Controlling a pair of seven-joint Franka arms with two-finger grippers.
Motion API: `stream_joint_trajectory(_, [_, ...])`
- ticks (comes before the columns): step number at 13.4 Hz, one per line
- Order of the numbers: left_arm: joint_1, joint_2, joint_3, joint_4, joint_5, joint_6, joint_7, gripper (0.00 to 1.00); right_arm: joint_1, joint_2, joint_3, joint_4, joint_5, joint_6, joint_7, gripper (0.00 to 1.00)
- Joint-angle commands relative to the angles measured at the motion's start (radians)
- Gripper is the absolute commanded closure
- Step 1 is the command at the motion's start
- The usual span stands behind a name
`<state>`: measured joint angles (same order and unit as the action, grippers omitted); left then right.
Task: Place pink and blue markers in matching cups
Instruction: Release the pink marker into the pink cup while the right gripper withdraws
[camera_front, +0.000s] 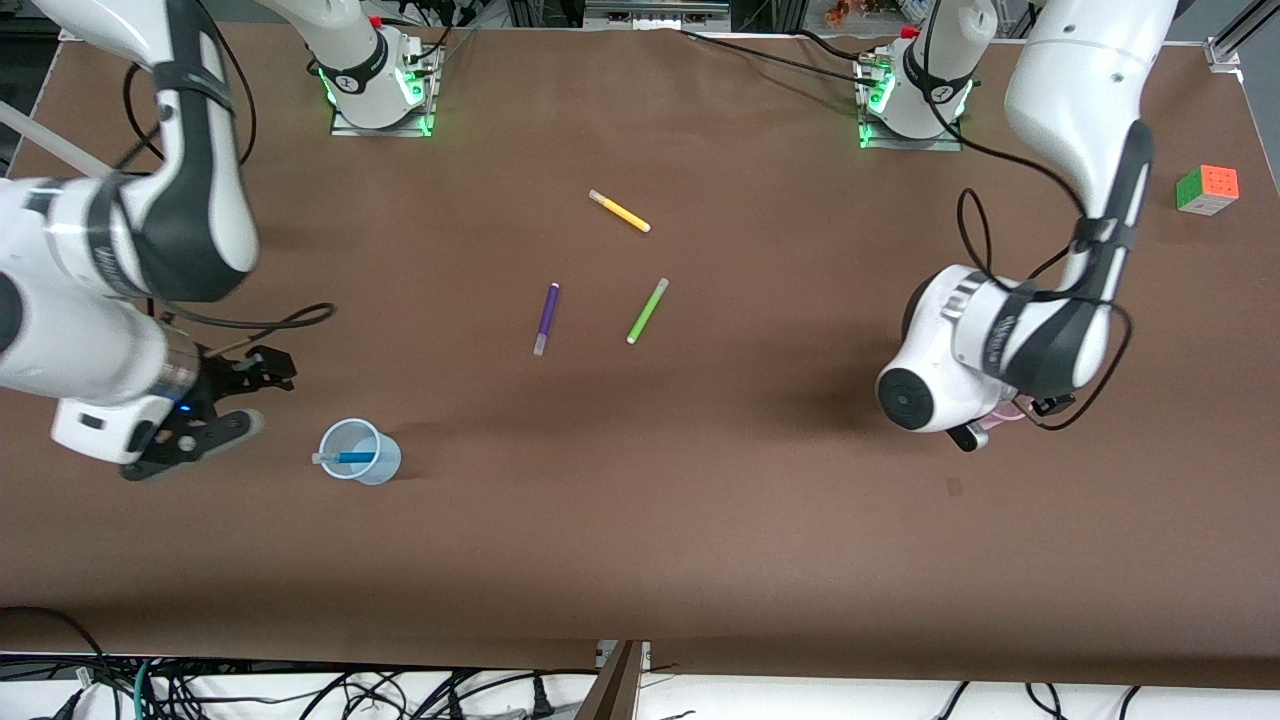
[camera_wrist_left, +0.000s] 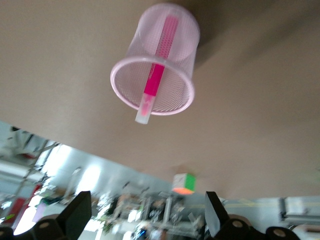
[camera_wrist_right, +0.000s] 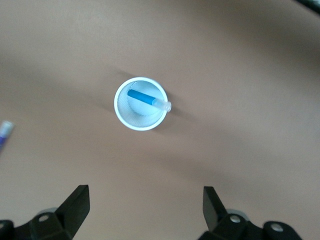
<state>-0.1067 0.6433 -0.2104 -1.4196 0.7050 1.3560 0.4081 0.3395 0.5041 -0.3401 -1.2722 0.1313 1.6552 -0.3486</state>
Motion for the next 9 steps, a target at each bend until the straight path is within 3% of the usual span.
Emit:
stream_joint_trajectory(1, [0.010, -0.075, 0.002, 0.054, -0.177, -0.009, -0.119, 0.00, 0.001, -0.058, 0.001, -0.009, 0.028, -0.099, 0.176, 0.00])
stream_joint_trajectory(4, [0.041, -0.169, 0.002, 0.105, -0.380, -0.008, -0.283, 0.00, -0.010, -0.146, 0.047, -0.068, 0.018, -0.136, 0.327, 0.00])
stream_joint_trajectory(6, [0.099, -0.233, 0.009, 0.145, -0.581, 0.009, -0.308, 0.00, -0.098, -0.254, 0.171, -0.166, -0.019, -0.134, 0.420, 0.00])
stream_joint_trajectory(8, [0.090, -0.344, 0.077, 0.119, -0.671, 0.111, -0.315, 0.00, -0.171, -0.338, 0.271, -0.248, -0.062, -0.132, 0.451, 0.00])
stream_joint_trajectory(9, [0.091, -0.408, 0.094, 0.040, -0.689, 0.170, -0.316, 0.00, -0.183, -0.357, 0.273, -0.280, -0.062, -0.130, 0.442, 0.00])
